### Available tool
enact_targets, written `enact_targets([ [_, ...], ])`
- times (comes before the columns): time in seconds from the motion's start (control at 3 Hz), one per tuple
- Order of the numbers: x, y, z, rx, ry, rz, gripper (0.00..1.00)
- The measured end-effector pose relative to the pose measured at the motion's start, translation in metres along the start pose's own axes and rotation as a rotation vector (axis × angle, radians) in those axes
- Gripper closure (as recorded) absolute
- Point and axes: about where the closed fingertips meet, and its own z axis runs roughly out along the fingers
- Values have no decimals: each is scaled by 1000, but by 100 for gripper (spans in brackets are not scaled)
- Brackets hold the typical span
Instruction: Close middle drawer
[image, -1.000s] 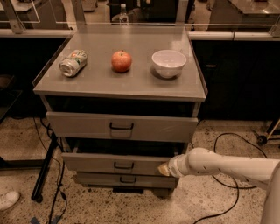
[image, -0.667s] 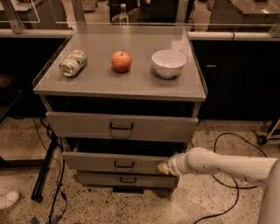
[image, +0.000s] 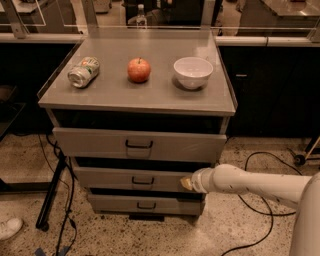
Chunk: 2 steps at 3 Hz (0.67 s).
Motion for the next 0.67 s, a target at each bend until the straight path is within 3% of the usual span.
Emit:
enact_targets([
  [0.33, 14, 3, -14, -44, 37, 18, 100],
  [0.67, 48, 5, -60, -86, 108, 74, 100],
])
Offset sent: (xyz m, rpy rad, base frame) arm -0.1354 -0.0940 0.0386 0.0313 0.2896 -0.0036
